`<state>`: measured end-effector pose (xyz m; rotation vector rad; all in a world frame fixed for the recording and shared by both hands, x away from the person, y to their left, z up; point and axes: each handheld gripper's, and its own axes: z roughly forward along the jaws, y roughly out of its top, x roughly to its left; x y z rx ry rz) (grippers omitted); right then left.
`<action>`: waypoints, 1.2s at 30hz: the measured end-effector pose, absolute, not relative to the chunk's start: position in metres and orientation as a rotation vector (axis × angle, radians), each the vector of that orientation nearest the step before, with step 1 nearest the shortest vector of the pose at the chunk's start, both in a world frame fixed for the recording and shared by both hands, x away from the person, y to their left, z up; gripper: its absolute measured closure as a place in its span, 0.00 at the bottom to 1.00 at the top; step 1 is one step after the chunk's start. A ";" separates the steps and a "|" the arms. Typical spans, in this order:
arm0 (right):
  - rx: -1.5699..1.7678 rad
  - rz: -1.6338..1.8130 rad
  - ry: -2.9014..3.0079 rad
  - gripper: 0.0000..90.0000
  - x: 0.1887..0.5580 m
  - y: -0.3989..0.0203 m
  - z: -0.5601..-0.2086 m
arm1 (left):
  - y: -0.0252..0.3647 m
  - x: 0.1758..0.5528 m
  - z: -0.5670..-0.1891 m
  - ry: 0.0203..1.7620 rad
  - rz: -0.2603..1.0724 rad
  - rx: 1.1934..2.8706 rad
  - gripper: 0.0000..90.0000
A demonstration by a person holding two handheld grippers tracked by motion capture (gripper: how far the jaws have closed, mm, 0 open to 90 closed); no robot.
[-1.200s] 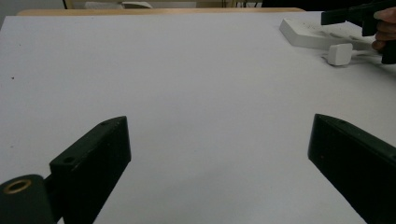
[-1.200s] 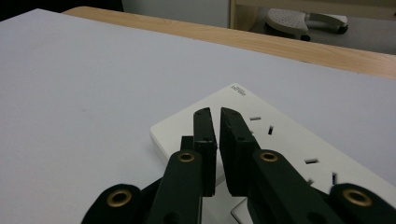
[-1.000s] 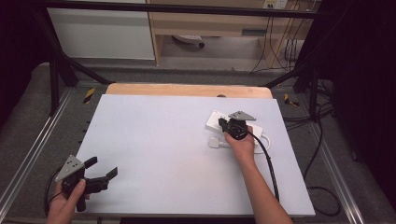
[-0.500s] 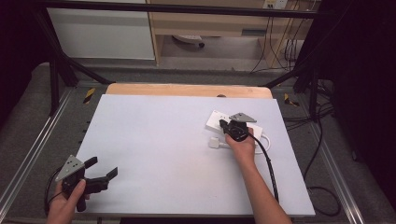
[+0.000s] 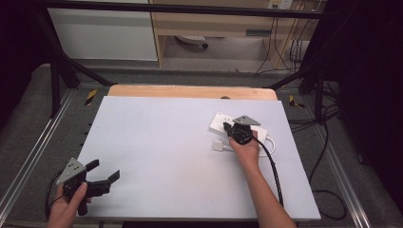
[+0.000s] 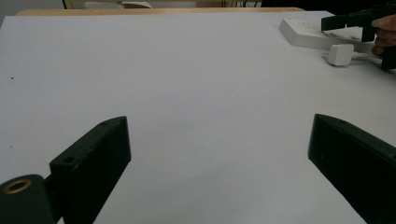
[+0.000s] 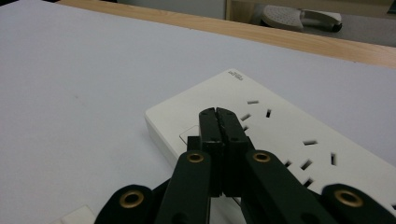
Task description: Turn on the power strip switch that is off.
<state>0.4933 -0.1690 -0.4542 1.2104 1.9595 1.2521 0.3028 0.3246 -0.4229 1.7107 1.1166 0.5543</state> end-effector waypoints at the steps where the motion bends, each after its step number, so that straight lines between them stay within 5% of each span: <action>1: 1.211 1.251 1.958 1.00 0.493 -0.169 -0.454 | 0.325 0.303 -0.423 1.116 0.554 1.712 0.07; 36: 1.204 1.240 1.961 1.00 0.491 -0.168 -0.457 | 0.324 0.303 -0.423 1.113 0.555 1.720 0.07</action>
